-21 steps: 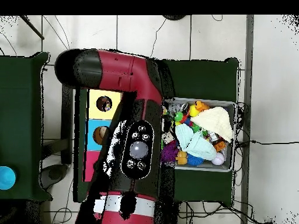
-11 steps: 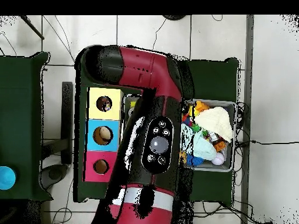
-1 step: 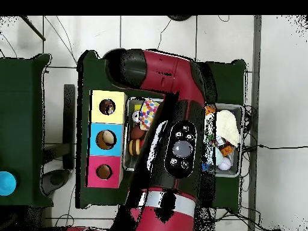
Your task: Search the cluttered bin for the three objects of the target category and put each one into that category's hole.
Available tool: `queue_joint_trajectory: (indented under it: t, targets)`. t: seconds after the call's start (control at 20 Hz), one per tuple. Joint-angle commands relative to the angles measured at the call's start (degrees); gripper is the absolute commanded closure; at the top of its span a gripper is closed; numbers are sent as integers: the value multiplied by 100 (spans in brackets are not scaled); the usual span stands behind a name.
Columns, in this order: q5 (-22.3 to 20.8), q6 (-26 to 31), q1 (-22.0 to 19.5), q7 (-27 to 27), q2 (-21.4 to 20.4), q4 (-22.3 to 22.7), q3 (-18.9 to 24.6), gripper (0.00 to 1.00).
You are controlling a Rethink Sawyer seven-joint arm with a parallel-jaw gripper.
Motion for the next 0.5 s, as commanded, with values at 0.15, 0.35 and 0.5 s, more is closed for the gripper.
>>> queue_joint_trajectory:
  t: [0.15, 0.35, 0.5]
  targets:
    - [-415, -79, -309, -444, 52, 1246, 918, 100]
    - [-517, -323, -380, -374, 129, 1399, 1074, 100]
    - [-606, -506, -463, -354, 188, 1543, 1218, 100]
